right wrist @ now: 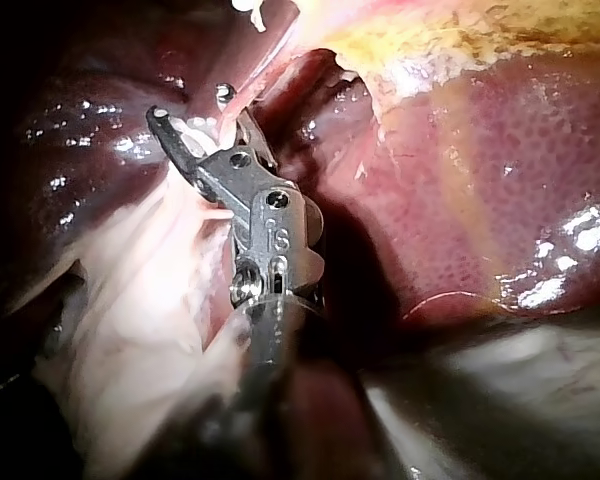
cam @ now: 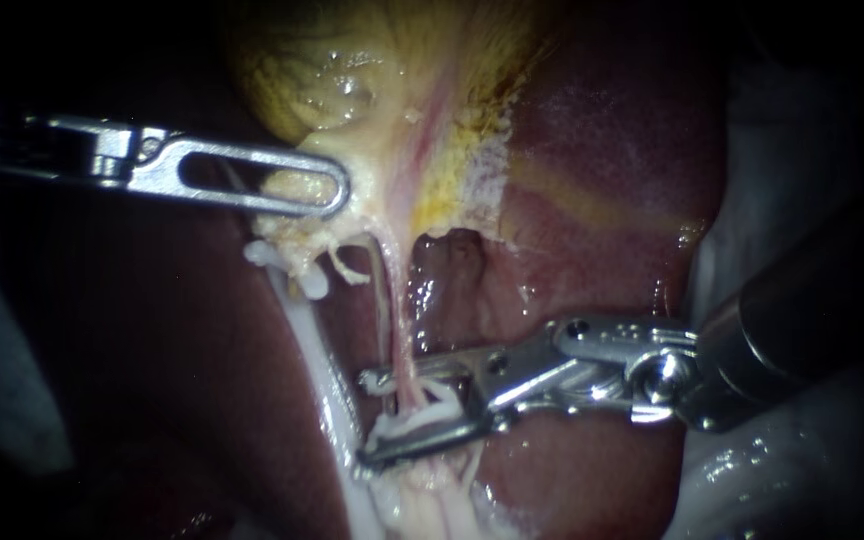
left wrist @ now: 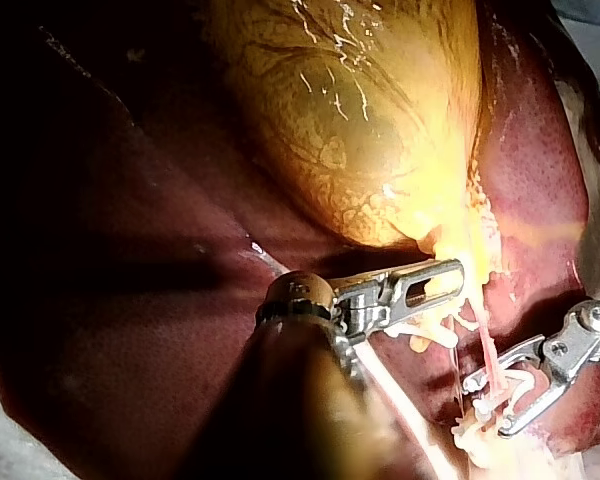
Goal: Clipping second clip right tube
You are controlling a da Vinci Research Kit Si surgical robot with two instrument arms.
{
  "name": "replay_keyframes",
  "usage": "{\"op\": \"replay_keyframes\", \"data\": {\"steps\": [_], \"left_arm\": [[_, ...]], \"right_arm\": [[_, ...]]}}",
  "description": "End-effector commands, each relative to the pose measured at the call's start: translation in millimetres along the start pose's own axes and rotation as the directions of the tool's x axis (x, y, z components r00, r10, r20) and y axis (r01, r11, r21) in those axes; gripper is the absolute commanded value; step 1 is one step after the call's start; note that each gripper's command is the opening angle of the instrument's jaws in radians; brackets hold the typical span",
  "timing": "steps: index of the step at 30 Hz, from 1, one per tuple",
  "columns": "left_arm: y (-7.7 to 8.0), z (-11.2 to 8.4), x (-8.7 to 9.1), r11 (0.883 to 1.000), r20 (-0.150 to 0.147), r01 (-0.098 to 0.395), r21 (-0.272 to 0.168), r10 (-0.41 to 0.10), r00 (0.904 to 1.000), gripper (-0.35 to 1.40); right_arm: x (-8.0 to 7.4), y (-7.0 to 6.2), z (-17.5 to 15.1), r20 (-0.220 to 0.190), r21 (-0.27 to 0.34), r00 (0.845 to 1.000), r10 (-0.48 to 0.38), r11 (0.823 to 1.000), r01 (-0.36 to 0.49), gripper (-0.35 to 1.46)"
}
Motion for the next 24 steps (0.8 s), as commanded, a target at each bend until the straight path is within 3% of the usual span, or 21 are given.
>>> {"op": "replay_keyframes", "data": {"steps": [1,2,3,9,24], "left_arm": [[0.0,0.0,0.0,1.0,0.0,0.0,0.0,0.0,1.0,-0.35],[0.0,0.0,0.0,1.0,0.0,0.0,0.0,0.0,1.0,-0.35],[0.0,0.0,0.0,1.0,0.0,0.0,0.0,0.0,1.0,-0.35],[0.0,0.0,0.0,1.0,0.0,0.0,0.0,0.0,1.0,-0.35],[0.1,0.1,0.0,1.0,0.0,0.0,0.0,0.0,1.0,-0.35]], "right_arm": [[0.0,-0.1,-0.2,0.0,-0.003,1.0,0.027,1.0,-0.027,-0.17],[0.0,-0.1,-0.4,-0.002,-0.006,0.998,0.062,0.998,-0.062,-0.34],[0.0,-0.1,-0.5,-0.005,-0.005,0.997,0.08,0.997,-0.08,-0.35],[-0.1,-0.1,-0.9,0.029,-0.043,0.995,0.1,0.994,-0.099,-0.35],[-0.3,0.0,-1.0,0.029,-0.043,0.994,0.105,0.994,-0.103,-0.35]]}}
